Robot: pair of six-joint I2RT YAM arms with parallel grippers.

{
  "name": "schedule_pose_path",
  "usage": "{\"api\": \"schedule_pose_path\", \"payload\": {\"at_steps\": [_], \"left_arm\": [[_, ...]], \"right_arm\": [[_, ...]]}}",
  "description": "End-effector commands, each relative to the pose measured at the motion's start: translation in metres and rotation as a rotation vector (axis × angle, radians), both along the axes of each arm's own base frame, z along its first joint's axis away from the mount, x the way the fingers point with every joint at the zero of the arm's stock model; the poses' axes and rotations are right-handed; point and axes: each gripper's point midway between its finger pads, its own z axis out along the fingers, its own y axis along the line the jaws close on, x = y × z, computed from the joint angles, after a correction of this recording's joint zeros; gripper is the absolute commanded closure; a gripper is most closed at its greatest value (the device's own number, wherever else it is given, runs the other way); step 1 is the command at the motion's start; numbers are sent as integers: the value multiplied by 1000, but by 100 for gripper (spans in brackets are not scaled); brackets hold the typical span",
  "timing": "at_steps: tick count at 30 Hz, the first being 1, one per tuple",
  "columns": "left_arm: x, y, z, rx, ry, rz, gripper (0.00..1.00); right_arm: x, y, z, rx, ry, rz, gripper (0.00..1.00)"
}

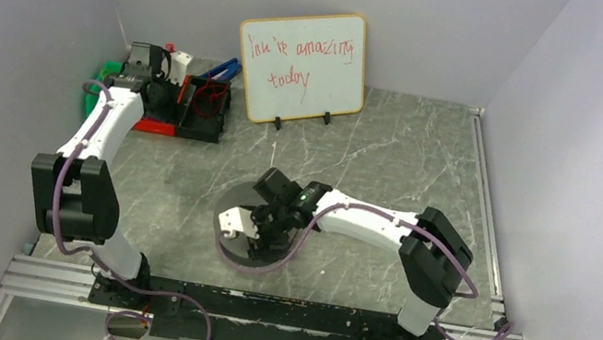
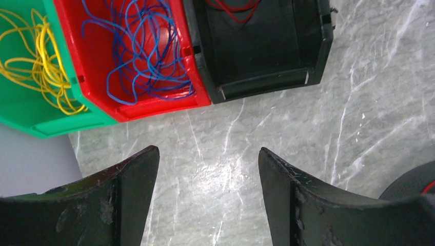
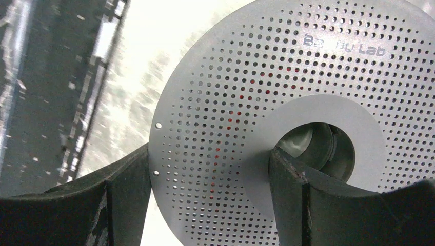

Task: Wrap the cables
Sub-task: Move the cable reel to the center of the board.

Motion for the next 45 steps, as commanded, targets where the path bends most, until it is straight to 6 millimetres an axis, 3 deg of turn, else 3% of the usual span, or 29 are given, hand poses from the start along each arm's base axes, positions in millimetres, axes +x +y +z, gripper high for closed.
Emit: {"api": "schedule_pose_path", "payload": {"at_steps": [1, 7, 12, 16, 20, 28, 30, 31, 35, 45], "left_arm": [[29, -9, 25, 26, -93, -25, 24], [54, -18, 15, 61, -83, -43, 24], [84, -38, 11, 38, -94, -60, 24], [111, -46, 4, 28, -111, -81, 24], [142, -47, -1, 19, -131, -81, 23], [199, -38, 10, -88, -207, 20, 23], [209, -37, 9, -100, -223, 43, 24], [213, -21, 8, -110, -232, 81, 24], [228, -14, 9, -178, -281, 117, 26], [236, -37, 0, -314, -278, 57, 27]], "right_arm": [[40, -24, 10, -13, -29, -102, 38], [89, -61, 8, -31, -64, -175, 35], [112, -79, 15, -26, -88, -205, 28], [114, -79, 35, 8, -104, -219, 20], [108, -77, 71, 66, -107, -228, 14], [96, -87, 129, 200, -124, -264, 10], [97, -92, 134, 230, -131, -286, 9], [98, -94, 136, 241, -138, -299, 9], [108, -104, 140, 283, -148, -348, 9], [118, -118, 143, 336, -137, -410, 9]]}}
